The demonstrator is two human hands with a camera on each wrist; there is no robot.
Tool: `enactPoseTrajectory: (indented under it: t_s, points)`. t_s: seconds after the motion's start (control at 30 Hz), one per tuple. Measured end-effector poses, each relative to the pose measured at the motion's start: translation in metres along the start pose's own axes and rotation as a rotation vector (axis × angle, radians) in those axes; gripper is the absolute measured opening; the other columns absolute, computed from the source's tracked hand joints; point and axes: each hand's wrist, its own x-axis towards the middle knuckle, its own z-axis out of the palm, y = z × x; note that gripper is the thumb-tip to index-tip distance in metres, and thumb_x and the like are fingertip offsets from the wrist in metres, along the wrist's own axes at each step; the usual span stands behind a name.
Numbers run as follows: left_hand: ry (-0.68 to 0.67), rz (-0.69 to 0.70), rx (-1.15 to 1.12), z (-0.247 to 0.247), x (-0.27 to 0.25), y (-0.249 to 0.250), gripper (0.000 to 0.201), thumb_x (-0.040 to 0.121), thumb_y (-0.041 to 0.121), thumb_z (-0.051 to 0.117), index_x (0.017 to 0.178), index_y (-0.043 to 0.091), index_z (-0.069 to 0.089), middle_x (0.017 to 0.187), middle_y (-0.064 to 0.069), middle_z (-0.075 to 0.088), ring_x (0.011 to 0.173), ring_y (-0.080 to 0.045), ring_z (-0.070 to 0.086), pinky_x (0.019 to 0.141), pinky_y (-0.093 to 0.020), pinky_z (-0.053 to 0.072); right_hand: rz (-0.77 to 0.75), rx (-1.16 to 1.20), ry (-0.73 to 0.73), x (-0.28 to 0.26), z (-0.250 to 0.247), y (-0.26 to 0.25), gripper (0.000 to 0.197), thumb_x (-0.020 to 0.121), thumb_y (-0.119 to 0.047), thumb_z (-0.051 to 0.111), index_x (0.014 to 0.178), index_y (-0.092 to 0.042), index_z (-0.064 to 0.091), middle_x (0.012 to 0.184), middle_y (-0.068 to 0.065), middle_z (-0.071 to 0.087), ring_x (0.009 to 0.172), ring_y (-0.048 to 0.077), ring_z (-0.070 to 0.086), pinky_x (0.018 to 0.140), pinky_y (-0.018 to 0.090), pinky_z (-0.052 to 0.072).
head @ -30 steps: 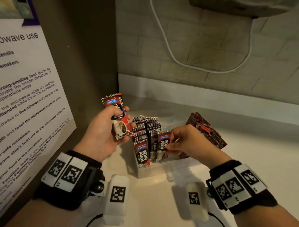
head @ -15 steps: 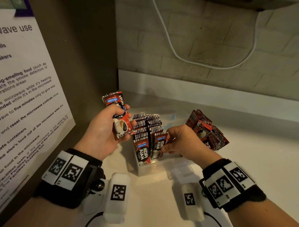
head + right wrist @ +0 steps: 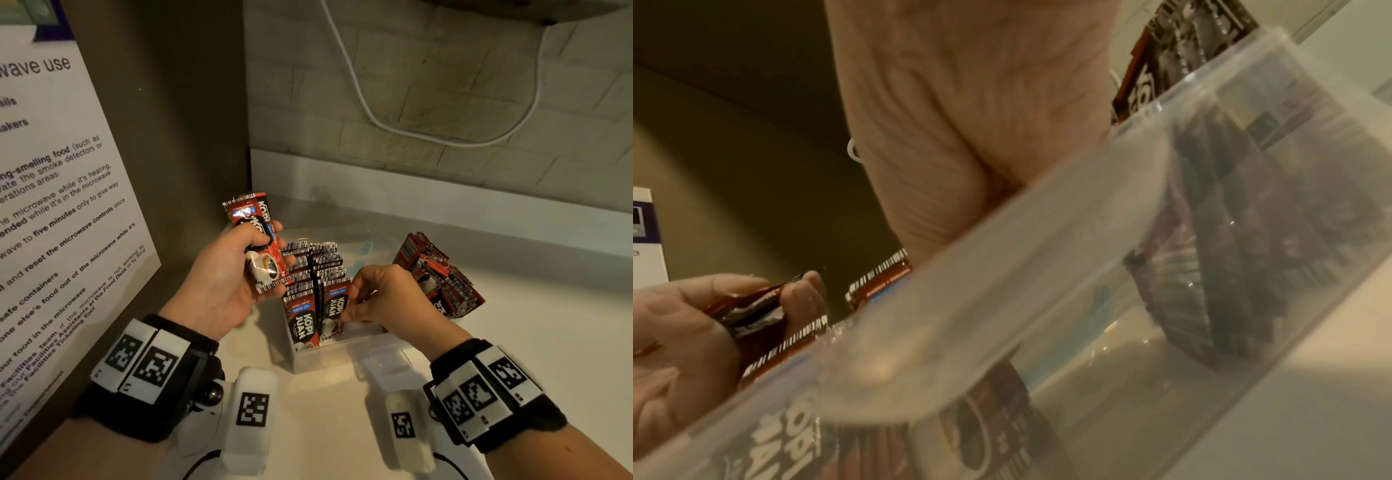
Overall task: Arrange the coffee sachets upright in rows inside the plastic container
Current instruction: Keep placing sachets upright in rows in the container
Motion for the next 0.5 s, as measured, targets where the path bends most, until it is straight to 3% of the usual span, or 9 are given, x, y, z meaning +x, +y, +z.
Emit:
enactPoseTrajectory:
  t_s: [0.13,0.23,0.37,0.5]
  points:
    - [-0.068,0.029,0.057,0.003,-0.003,0.002,0.018,0.093,0.01,0.053,0.104,0.016,0.066,0.076,-0.003,0.067,0.061,-0.012,0.068,0.038,-0.023,0.047,-0.004,0.052,0.105,-0.004,-0.009,-0.006,0.033,0.061,-0.015,0.087,0.081,-0.008,0.062,0.074,0.007,0.068,0.059,0.011,0.058,0.063,0.03,0.053]
    - [-0.114,0.057,0.17,0.006,-0.006,0.003,0.015,0.086,0.015,0.064,0.101,0.015,0.065,0.075,-0.006,0.069,0.055,-0.011,0.065,0.035,-0.019,0.043,-0.058,0.201,0.199,-0.01,-0.019,-0.019,0.029,0.066,-0.023,0.083,0.083,-0.011,0.062,0.077,0.01,0.066,0.063,0.016,0.056,0.063,0.035,0.052]
    - [-0.184,0.097,0.252,0.013,-0.012,0.0,0.029,0.066,0.021,0.073,0.092,0.014,0.062,0.073,-0.005,0.066,0.047,-0.008,0.055,0.031,-0.017,0.032,-0.124,0.355,0.23,-0.019,-0.026,-0.05,0.023,0.077,-0.025,0.074,0.092,-0.01,0.064,0.077,0.008,0.065,0.057,0.012,0.055,0.053,0.026,0.046]
    - [-0.242,0.103,0.229,0.028,-0.019,-0.004,0.032,0.072,0.003,0.07,0.104,0.008,0.063,0.069,-0.005,0.066,0.035,-0.002,0.052,0.029,-0.011,0.032,-0.188,0.438,0.146,-0.024,-0.02,-0.071,0.01,0.084,-0.009,0.068,0.092,-0.004,0.064,0.067,0.003,0.061,0.047,0.001,0.053,0.045,0.015,0.042]
